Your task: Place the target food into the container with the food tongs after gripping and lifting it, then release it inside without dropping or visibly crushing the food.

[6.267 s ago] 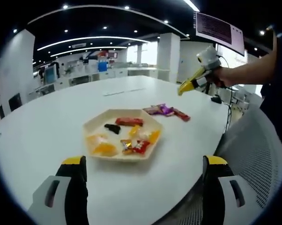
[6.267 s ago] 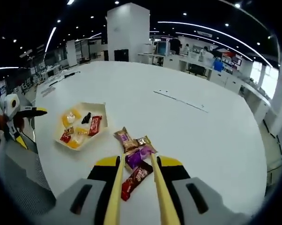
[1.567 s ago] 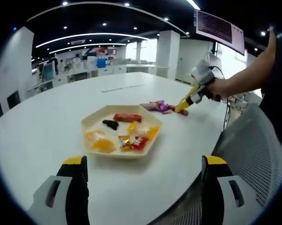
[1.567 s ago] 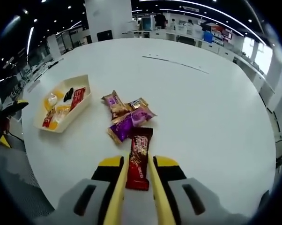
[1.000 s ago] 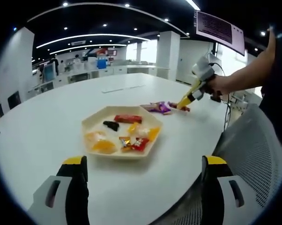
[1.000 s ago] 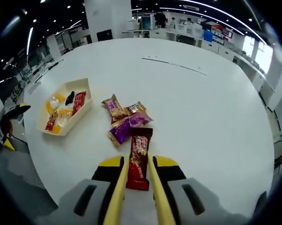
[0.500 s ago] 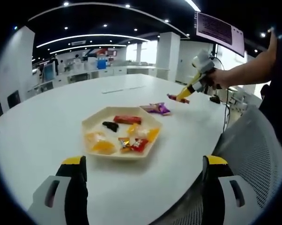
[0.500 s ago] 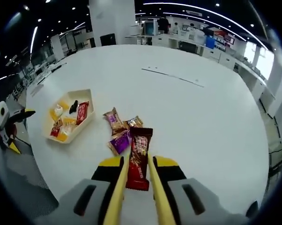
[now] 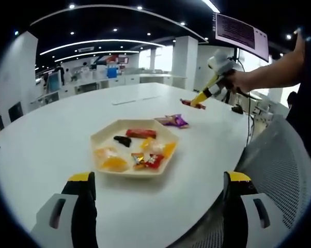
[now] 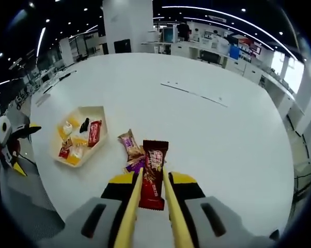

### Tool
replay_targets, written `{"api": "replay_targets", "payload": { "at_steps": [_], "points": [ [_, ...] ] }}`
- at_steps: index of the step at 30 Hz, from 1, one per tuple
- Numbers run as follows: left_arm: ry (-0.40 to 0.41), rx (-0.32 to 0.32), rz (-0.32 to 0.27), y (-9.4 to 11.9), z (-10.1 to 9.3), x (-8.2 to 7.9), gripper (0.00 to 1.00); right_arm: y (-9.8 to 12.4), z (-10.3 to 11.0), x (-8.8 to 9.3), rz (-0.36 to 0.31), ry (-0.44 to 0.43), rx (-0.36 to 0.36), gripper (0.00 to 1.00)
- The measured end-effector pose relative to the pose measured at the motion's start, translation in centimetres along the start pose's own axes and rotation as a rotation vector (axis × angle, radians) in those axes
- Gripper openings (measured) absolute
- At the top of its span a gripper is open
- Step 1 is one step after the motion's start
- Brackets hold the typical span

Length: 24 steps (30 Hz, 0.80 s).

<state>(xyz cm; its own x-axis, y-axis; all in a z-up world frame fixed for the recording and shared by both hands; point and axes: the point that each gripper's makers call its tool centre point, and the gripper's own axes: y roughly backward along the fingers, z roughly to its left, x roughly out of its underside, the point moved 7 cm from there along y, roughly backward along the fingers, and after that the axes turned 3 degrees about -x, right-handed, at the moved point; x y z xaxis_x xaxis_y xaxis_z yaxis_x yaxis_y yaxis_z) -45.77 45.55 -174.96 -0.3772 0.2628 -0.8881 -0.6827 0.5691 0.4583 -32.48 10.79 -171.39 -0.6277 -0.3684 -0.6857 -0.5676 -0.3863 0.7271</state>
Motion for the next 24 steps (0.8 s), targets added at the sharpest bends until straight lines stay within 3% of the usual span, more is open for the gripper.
{"api": "replay_targets", "payload": {
  "at_steps": [11, 24],
  "points": [
    [0.0, 0.0, -0.007, 0.1, -0.1, -0.1, 1.0, -0.8, 2.3, -2.7, -0.006, 0.056, -0.047, 0.23],
    [-0.005, 0.003, -0.006, 0.1, -0.1, -0.2, 1.0, -2.3, 7.7, -7.7, -0.027, 0.179, -0.148, 0.23]
  ]
}}
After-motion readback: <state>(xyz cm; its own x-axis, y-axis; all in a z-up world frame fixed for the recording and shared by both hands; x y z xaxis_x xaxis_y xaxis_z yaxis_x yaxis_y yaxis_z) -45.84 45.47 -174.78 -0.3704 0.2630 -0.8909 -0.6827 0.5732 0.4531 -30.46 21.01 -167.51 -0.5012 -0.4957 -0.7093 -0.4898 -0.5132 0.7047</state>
